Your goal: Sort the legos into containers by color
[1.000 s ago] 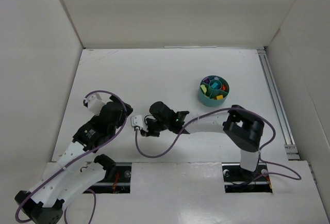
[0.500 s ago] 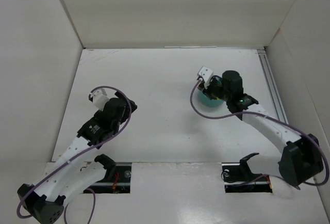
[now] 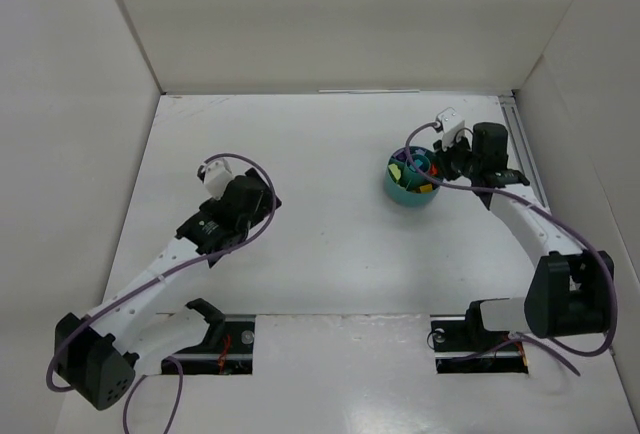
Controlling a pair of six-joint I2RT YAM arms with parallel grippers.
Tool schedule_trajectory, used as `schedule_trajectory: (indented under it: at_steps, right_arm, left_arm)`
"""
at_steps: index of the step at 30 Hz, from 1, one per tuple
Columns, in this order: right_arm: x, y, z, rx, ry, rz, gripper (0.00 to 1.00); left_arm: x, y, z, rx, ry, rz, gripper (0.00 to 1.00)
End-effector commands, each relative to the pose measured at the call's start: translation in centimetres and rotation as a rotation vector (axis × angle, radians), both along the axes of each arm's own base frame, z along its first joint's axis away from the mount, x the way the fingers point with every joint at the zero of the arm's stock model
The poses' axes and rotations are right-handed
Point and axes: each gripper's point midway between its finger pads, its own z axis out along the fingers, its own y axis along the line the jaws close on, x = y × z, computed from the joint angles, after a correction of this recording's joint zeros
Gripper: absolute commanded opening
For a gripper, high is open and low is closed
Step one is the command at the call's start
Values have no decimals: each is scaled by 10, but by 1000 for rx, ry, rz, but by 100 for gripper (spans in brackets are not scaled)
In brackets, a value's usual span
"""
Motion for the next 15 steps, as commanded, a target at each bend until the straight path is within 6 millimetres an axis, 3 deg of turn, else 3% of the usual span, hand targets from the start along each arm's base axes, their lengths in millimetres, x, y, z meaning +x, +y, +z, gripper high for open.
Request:
schedule_trajectory:
  at_steps: [1, 2, 5, 15]
  right_arm:
    - [15, 3, 24, 25, -46, 1, 13]
    - [18, 0, 16, 24, -25, -9, 13]
    - [26, -6, 17, 27, -29, -32, 13]
    - [34, -3, 13, 32, -14, -21, 30]
  left_arm:
    - [13, -8, 24, -15, -62, -20, 100]
    - [15, -9, 23, -7, -62, -26, 100]
    - [16, -13, 20, -11, -52, -48, 100]
    - [19, -15, 21, -4, -51, -54, 100]
